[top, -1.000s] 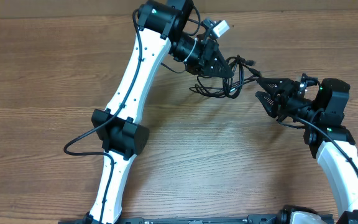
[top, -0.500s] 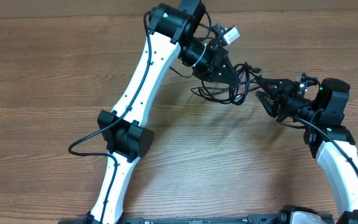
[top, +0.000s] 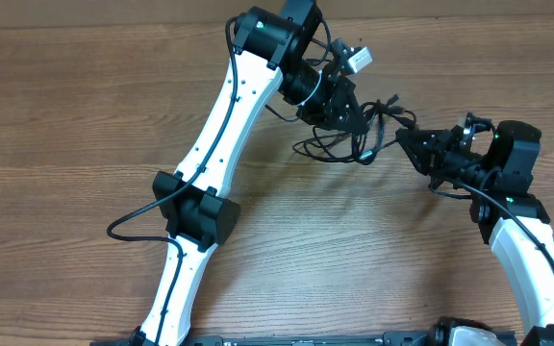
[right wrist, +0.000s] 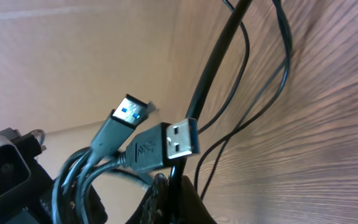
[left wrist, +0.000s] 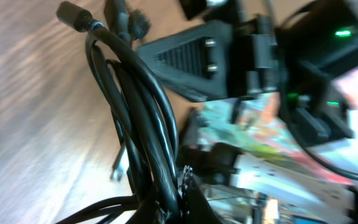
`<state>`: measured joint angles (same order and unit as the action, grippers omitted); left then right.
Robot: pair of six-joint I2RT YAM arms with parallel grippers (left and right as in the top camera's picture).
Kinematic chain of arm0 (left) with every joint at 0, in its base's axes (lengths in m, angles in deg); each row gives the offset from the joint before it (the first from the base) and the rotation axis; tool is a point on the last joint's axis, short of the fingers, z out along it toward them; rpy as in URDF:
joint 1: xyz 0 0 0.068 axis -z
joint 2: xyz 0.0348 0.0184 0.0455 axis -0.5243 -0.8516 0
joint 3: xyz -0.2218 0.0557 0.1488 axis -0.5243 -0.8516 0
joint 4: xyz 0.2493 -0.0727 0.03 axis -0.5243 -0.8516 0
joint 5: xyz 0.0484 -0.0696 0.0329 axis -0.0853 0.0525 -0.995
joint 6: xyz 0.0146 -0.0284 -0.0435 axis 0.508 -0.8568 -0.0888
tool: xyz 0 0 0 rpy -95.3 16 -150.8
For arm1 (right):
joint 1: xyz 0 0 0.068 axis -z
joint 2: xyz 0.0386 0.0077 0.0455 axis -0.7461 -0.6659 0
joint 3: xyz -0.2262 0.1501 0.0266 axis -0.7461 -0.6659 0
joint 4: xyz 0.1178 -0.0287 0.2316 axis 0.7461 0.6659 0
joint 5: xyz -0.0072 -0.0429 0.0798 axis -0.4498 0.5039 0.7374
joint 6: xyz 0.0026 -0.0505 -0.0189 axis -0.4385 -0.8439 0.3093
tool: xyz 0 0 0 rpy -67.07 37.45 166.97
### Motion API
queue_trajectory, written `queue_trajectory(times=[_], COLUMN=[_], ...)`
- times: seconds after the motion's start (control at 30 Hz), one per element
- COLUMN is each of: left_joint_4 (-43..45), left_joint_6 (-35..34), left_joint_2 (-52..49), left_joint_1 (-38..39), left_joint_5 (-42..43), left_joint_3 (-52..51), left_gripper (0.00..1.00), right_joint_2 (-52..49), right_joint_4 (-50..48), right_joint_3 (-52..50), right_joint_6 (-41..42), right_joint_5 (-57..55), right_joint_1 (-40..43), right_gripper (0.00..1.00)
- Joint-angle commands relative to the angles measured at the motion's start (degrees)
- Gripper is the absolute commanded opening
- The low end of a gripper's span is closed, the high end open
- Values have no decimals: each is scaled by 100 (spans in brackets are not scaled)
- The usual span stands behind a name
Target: Untangle cables
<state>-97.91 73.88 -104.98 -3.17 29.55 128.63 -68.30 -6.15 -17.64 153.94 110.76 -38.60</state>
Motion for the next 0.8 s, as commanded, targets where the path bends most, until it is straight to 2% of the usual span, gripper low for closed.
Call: queue_trajectory(times=[0.0, 0.23, 0.57, 0.77], left_joint_4=[-9, -9, -9, 61], left_joint_6=[-55, -50, -48, 2], left_joint_2=[96, 96, 94, 94], left_joint_1=[11, 11, 127, 369], left_joint_5=[-979, -1211, -1847, -2011], left_joint_3=[133, 131, 87, -278], left_gripper=[4, 4, 4, 4], right_joint_2=[133, 131, 131, 131], right_joint_4=[136, 503, 1897, 2643], right_joint_3=[138, 138, 138, 136], right_joint_6=[-225, -752, -2020, -2162], right_joint_5=[-323, -461, -1241, -2129], right_joint_1=[74, 256, 254, 254], right_gripper=[4, 4, 4, 4])
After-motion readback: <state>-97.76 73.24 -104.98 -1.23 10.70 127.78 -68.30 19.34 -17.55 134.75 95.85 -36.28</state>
